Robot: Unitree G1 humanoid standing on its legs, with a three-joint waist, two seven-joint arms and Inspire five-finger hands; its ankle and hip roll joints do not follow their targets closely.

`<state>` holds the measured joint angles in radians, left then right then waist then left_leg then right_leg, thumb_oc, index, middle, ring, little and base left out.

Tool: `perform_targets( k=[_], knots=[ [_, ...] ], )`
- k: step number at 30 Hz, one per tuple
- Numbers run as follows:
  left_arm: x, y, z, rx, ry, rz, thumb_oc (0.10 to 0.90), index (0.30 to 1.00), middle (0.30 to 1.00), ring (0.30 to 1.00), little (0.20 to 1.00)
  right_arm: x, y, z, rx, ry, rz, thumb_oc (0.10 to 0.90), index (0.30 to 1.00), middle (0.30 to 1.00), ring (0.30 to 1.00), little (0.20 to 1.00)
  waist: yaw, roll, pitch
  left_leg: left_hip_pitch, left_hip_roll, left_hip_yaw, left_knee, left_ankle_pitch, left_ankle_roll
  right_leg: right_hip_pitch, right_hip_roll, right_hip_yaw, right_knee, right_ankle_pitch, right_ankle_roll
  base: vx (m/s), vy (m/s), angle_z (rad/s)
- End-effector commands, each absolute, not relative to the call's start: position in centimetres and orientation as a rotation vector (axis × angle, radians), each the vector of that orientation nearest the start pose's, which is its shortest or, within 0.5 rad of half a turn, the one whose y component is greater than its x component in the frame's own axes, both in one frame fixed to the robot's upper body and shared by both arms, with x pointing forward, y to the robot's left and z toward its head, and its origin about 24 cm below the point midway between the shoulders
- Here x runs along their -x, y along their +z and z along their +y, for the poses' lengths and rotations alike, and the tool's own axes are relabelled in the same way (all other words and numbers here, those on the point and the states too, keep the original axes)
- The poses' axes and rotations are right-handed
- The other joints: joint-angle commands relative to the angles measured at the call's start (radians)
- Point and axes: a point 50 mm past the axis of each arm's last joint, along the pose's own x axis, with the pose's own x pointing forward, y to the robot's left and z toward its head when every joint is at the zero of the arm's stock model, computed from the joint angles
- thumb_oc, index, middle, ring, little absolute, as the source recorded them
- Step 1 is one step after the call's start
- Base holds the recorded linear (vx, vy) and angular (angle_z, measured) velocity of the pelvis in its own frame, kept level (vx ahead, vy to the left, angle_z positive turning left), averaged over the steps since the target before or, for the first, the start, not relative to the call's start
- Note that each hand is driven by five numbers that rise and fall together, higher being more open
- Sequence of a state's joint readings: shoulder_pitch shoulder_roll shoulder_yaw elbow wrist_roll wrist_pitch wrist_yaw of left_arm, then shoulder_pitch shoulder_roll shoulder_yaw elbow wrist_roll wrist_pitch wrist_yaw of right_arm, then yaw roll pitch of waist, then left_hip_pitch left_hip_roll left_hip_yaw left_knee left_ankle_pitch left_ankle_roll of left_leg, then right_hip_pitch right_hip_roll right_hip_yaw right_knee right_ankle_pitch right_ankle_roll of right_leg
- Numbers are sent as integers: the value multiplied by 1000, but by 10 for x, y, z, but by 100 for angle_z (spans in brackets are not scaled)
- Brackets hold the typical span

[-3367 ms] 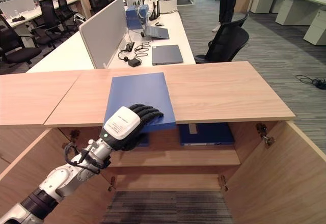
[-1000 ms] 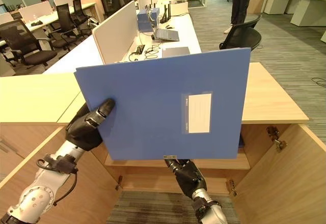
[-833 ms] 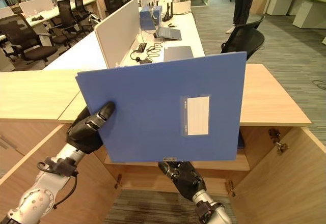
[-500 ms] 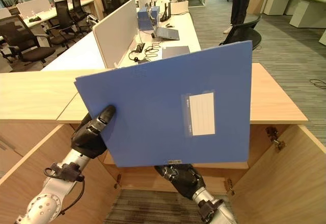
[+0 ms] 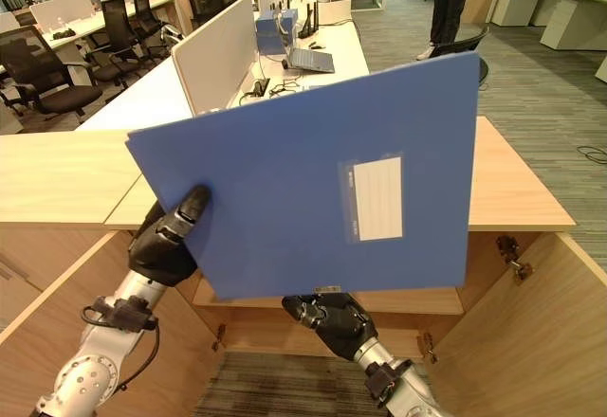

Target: Put the empty folder in the office cabinet

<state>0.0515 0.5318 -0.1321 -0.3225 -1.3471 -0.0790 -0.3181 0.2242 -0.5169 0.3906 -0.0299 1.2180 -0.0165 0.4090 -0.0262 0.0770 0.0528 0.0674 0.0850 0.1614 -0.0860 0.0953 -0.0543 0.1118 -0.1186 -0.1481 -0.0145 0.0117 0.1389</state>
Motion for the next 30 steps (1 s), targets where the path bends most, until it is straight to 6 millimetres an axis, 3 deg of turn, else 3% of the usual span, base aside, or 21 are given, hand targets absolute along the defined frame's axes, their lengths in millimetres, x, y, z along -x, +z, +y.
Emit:
perform_targets(
  k=[1,9,14,30],
  knots=[
    [-244,191,194,769,-637,-667,400,300,300,300,300,-209,42,-137,-829,705,64,800,900,900,900,900,6,-35,-16,88,16,-30,-1,-111,-47,-78,-22,28,81,-71,19,0,0,0],
    [-249,206,215,713,-526,-787,400,300,300,300,300,-206,32,-144,-793,689,114,800,900,900,900,900,11,-38,-20,83,16,-33,-1,-111,-50,-79,-23,26,79,-69,21,0,0,0],
    [-249,206,220,706,-488,-802,400,300,300,300,300,-208,36,-148,-797,677,90,800,900,900,900,900,12,-39,-18,81,15,-36,-1,-110,-50,-80,-22,24,80,-70,21,0,0,0],
    [-246,165,203,823,-420,-669,400,300,300,300,300,-226,97,-133,-894,741,-222,800,900,900,900,900,10,-28,-13,83,12,-33,-1,-116,-43,-84,-21,37,79,-70,16,0,0,0]
  ],
)
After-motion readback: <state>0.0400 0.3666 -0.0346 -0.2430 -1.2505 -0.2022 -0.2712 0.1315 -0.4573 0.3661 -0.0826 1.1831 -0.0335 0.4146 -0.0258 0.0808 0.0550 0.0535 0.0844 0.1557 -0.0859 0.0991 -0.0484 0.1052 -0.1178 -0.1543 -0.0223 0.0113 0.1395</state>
